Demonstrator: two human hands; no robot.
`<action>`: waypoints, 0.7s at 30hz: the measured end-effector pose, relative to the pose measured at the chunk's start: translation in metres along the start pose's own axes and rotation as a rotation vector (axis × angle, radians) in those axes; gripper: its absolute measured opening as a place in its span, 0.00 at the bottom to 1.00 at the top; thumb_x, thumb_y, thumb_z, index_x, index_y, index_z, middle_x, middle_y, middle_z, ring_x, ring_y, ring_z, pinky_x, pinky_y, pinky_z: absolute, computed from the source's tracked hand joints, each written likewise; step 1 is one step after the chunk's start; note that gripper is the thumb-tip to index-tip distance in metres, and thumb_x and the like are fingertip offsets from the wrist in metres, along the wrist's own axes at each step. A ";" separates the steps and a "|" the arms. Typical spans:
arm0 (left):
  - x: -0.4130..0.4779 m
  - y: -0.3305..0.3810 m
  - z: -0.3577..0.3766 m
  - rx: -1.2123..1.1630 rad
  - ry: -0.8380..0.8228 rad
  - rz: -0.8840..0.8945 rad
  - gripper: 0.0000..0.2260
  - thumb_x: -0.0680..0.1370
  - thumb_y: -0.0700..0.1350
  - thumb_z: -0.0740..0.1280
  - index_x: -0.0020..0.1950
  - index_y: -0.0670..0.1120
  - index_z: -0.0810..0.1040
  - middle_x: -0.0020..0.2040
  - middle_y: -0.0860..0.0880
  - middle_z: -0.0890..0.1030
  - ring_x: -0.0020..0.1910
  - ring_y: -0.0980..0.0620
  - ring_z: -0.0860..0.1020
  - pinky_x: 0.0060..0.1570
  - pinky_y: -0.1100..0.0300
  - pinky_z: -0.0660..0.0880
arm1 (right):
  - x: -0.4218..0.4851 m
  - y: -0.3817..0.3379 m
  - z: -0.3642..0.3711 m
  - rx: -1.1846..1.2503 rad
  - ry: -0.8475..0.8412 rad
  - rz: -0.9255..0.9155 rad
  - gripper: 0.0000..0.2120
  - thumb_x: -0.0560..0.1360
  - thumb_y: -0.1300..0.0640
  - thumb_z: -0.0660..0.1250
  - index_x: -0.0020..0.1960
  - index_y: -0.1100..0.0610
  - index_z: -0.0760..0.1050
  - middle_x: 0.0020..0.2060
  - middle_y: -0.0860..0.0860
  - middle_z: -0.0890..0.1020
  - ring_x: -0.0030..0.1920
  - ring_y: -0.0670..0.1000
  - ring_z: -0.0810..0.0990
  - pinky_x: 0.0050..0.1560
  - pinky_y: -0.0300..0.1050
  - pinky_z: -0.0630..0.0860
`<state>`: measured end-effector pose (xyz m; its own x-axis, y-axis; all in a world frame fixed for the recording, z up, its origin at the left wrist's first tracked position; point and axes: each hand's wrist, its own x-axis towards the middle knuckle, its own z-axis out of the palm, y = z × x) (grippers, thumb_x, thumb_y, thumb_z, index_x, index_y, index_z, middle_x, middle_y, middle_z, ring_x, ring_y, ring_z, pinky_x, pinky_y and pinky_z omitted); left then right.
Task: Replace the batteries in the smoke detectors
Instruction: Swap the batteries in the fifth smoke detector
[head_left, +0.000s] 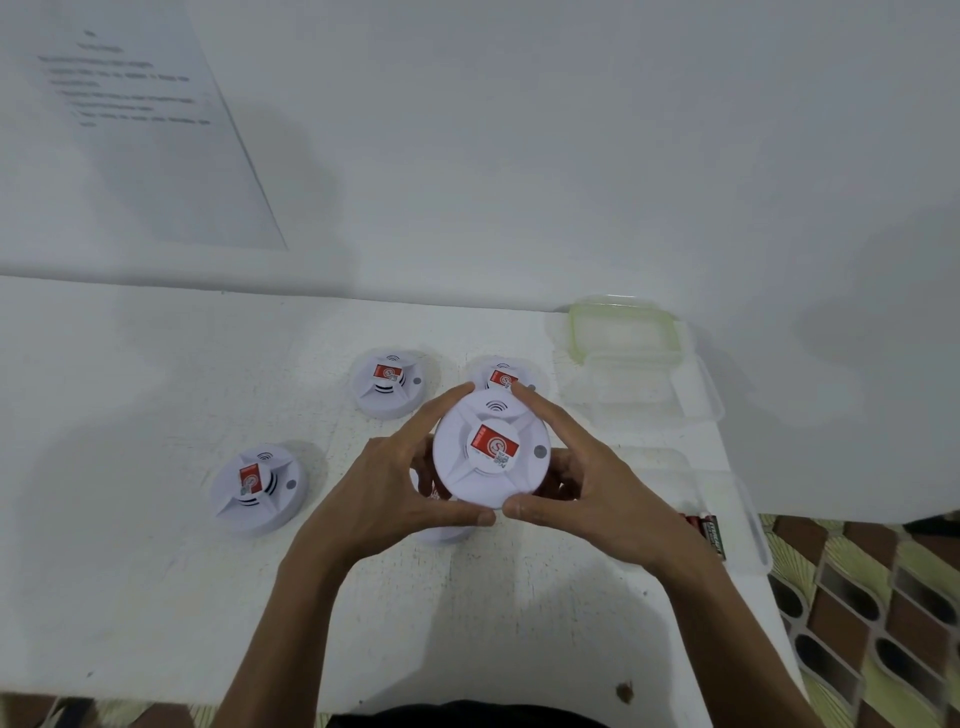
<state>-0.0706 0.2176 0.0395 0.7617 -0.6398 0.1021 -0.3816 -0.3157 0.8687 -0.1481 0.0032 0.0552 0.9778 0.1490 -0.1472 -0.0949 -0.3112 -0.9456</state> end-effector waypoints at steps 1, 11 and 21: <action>0.000 -0.001 0.000 0.003 0.001 -0.001 0.41 0.63 0.57 0.76 0.70 0.62 0.58 0.60 0.75 0.70 0.50 0.60 0.77 0.39 0.72 0.74 | 0.000 0.000 0.000 -0.003 0.002 -0.002 0.43 0.71 0.57 0.76 0.74 0.33 0.55 0.61 0.43 0.80 0.56 0.49 0.82 0.57 0.53 0.80; -0.001 -0.004 0.001 0.001 0.002 -0.016 0.41 0.63 0.58 0.76 0.71 0.61 0.58 0.60 0.68 0.73 0.50 0.60 0.77 0.40 0.72 0.74 | 0.000 0.001 0.001 -0.012 0.002 -0.017 0.43 0.71 0.55 0.76 0.74 0.32 0.54 0.60 0.44 0.81 0.56 0.52 0.82 0.56 0.57 0.80; -0.002 -0.006 0.002 0.008 0.008 -0.011 0.41 0.63 0.57 0.77 0.71 0.61 0.59 0.59 0.68 0.74 0.48 0.58 0.77 0.39 0.71 0.75 | 0.001 0.001 0.001 -0.013 0.003 -0.008 0.43 0.71 0.55 0.76 0.74 0.32 0.54 0.60 0.45 0.81 0.55 0.50 0.82 0.57 0.53 0.80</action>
<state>-0.0707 0.2193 0.0337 0.7697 -0.6310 0.0966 -0.3776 -0.3279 0.8660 -0.1476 0.0042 0.0538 0.9792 0.1483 -0.1383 -0.0845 -0.3218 -0.9430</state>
